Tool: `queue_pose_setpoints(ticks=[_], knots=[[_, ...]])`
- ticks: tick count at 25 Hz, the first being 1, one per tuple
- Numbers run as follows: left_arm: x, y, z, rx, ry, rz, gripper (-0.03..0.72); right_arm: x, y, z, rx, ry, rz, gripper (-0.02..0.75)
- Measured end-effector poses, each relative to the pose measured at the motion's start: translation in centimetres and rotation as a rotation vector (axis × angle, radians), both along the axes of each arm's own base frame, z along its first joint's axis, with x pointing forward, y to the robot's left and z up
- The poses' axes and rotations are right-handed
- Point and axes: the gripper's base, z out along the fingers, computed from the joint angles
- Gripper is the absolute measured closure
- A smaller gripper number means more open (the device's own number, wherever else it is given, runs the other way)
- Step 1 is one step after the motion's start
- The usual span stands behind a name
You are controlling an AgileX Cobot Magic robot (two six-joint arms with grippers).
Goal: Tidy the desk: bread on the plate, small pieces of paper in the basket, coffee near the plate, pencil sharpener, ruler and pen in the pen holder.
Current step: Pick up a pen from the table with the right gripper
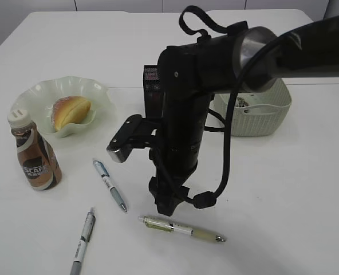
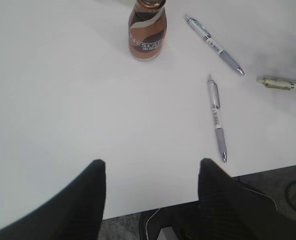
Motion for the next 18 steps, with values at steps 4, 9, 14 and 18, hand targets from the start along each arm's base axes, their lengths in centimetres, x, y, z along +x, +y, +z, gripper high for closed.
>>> queue_pose_setpoints(ticks=[4,9,14,18], knots=[[0.0,0.0,0.0,0.002,0.0,0.001,0.255,0.2,0.7,0.4,0.018,-0.082,0.024,0.28],[0.0,0.1,0.0,0.007,-0.001,0.002,0.255,-0.3,0.2,-0.6,-0.008,-0.068,0.026,0.281],[0.0,0.2,0.0,0.024,-0.004,0.007,0.255,-1.0,-0.3,-1.8,-0.032,-0.039,0.004,0.281],[0.0,0.3,0.0,0.029,-0.005,0.009,0.255,-1.7,0.0,-2.7,-0.034,-0.04,0.009,0.281]])
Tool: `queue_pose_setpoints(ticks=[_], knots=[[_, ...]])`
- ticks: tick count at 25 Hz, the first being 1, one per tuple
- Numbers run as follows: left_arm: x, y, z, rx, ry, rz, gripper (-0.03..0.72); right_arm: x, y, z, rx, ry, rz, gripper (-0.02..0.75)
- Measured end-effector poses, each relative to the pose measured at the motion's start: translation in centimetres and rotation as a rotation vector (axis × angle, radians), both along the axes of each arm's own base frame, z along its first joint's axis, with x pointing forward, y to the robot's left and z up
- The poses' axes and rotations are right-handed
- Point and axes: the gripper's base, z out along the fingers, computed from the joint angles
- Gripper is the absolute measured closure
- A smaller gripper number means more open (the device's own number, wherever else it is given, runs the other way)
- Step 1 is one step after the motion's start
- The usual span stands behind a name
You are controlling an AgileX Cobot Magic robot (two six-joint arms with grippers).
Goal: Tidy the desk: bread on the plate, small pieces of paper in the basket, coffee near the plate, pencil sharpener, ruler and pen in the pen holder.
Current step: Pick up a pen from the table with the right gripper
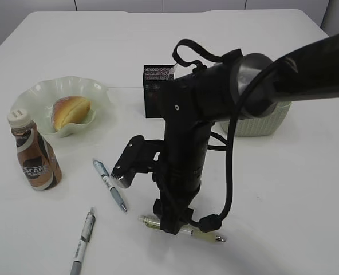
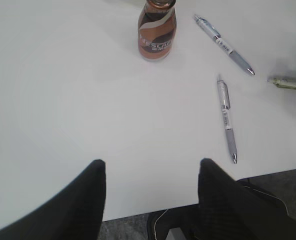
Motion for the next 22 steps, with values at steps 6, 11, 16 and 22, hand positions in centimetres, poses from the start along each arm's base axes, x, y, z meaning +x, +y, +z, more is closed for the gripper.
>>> queue_pose_setpoints(ticks=[6,11,16,22], knots=[[0.0,0.0,0.0,0.005,-0.001,0.002,0.255,-0.2,0.3,-0.5,0.006,-0.032,0.004,0.281],[0.0,0.1,0.0,0.007,-0.001,0.002,0.255,0.3,0.2,-0.7,-0.008,-0.076,-0.014,0.281],[0.0,0.1,0.0,0.007,-0.001,0.002,0.255,0.3,0.2,-1.4,-0.019,-0.069,-0.024,0.281],[0.0,0.1,0.0,0.007,-0.001,0.002,0.255,0.3,0.2,-1.4,-0.018,-0.069,-0.03,0.292]])
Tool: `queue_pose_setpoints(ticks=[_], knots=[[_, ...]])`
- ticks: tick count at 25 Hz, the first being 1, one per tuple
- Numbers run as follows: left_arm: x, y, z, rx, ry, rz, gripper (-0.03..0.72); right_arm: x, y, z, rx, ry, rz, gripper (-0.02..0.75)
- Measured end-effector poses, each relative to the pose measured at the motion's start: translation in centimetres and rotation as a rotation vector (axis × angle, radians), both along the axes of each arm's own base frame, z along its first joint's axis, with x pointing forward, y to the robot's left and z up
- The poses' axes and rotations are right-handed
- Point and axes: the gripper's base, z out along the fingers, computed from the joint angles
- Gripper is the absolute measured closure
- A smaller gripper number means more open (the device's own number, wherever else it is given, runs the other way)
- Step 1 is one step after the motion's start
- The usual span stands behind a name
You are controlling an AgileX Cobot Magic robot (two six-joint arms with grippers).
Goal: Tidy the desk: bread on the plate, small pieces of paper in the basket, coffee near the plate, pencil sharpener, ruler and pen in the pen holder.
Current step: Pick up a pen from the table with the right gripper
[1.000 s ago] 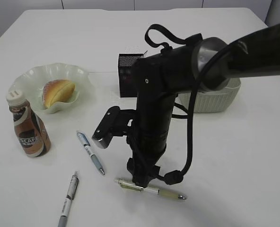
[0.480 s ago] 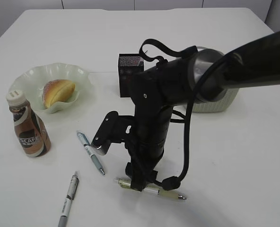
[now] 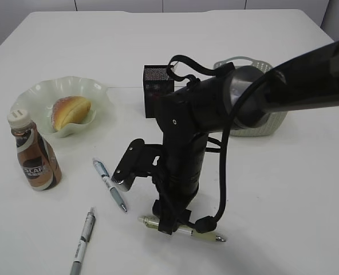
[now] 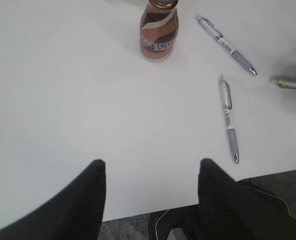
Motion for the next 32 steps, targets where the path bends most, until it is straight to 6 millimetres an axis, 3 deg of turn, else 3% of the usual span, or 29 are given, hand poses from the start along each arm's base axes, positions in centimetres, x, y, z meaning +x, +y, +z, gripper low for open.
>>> queue_pose_setpoints(ticks=[32], knots=[[0.0,0.0,0.0,0.0,0.0,0.0,0.255,-0.3,0.1,-1.2,-0.017,0.066,-0.021,0.292]])
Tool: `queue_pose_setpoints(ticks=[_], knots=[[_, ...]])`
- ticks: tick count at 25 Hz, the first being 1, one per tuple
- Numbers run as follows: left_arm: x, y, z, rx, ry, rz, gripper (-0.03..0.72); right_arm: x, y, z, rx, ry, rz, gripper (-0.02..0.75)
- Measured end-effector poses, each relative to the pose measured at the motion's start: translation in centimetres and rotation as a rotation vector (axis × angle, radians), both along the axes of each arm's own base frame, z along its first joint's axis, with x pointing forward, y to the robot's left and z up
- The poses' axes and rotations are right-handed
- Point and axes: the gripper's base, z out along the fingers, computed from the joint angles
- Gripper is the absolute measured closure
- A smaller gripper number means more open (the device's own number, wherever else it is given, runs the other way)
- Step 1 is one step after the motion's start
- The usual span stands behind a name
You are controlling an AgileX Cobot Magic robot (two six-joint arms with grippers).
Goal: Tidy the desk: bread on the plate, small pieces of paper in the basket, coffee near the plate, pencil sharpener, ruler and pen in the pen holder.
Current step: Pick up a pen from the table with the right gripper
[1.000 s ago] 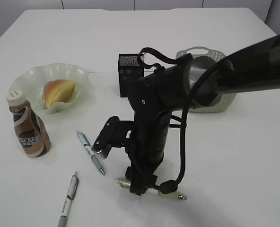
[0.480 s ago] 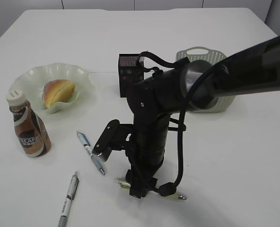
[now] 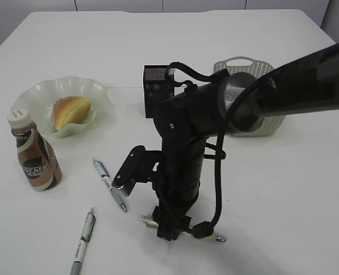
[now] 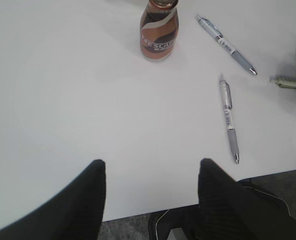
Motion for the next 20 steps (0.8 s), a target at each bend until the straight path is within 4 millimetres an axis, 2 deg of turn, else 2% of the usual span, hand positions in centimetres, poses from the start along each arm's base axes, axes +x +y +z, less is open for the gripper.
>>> queue_pose_setpoints(ticks=[3,5,7,12,13,20], knots=[[0.0,0.0,0.0,0.0,0.0,0.0,0.255,-0.03,-0.02,0.0,-0.002,0.003,0.0,0.295],[0.0,0.0,0.0,0.0,0.0,0.0,0.255,-0.03,-0.02,-0.06,-0.003,0.004,0.0,0.324],[0.0,0.0,0.0,0.0,0.0,0.0,0.255,-0.03,-0.02,-0.06,-0.003,0.005,0.0,0.395],[0.0,0.0,0.0,0.0,0.0,0.0,0.255,-0.07,-0.03,-0.06,-0.004,0.009,-0.001,0.636],[0.0,0.0,0.0,0.0,0.0,0.0,0.255,-0.09,-0.03,-0.06,-0.005,0.011,-0.001,0.661],[0.0,0.0,0.0,0.0,0.0,0.0,0.255,0.07,0.17,0.26,-0.023,0.048,-0.107,0.674]])
